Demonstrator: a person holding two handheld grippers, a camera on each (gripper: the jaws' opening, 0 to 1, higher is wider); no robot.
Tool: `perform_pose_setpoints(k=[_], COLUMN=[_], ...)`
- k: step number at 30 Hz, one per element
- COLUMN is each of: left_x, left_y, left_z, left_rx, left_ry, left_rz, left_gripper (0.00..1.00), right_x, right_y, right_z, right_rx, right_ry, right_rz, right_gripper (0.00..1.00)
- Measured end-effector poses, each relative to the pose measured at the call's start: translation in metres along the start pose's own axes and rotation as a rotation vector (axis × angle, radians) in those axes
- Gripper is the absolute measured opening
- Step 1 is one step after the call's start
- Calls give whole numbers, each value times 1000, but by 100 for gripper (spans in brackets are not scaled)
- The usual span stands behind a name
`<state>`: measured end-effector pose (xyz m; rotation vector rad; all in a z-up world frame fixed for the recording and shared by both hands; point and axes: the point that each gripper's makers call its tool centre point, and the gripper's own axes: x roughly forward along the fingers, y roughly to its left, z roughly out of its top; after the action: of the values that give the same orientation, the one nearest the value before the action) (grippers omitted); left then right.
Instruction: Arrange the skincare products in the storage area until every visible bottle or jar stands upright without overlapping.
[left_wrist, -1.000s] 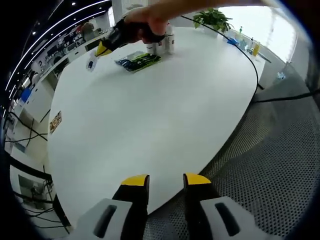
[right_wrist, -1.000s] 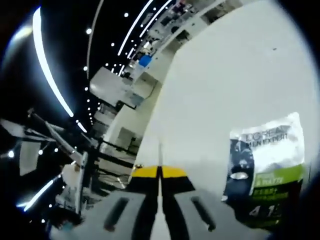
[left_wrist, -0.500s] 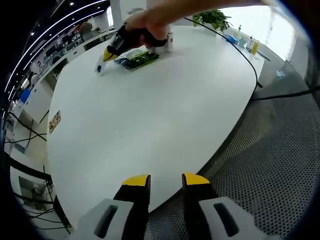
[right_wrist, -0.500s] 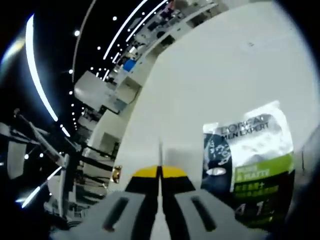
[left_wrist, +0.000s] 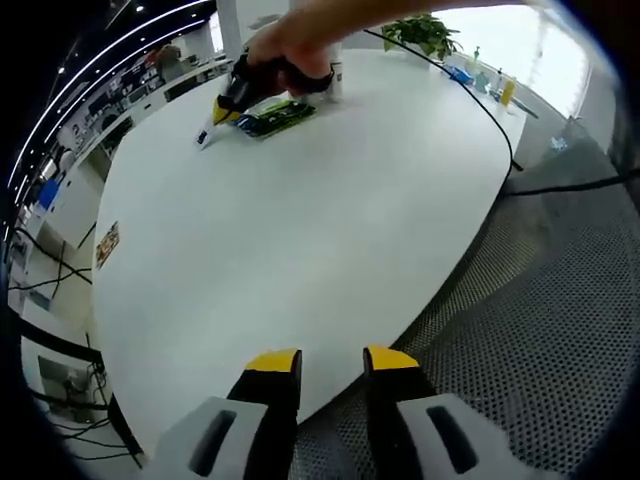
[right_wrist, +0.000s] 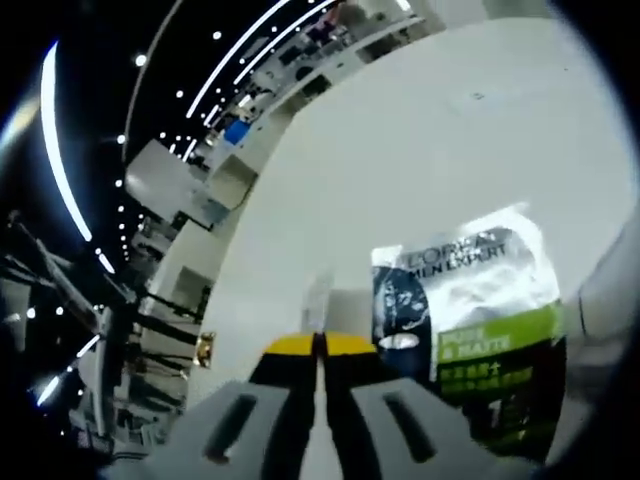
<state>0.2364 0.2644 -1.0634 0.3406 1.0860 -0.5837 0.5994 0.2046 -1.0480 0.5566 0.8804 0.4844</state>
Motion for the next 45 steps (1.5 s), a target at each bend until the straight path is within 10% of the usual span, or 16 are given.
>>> perform_pose_setpoints(k=[25, 45], left_x=[0, 0], left_y=[0, 1], left_z=[-2, -3], left_rx=[15, 21], left_ry=[9, 13], left_rz=[0, 9], left_gripper=[24, 24], right_x=[-6, -25], right_y=[-13, 26], right_z=[0, -22], right_rx=[-52, -269], right_ry=[-29, -38], right_rz=[-69, 9], right_gripper=[7, 9])
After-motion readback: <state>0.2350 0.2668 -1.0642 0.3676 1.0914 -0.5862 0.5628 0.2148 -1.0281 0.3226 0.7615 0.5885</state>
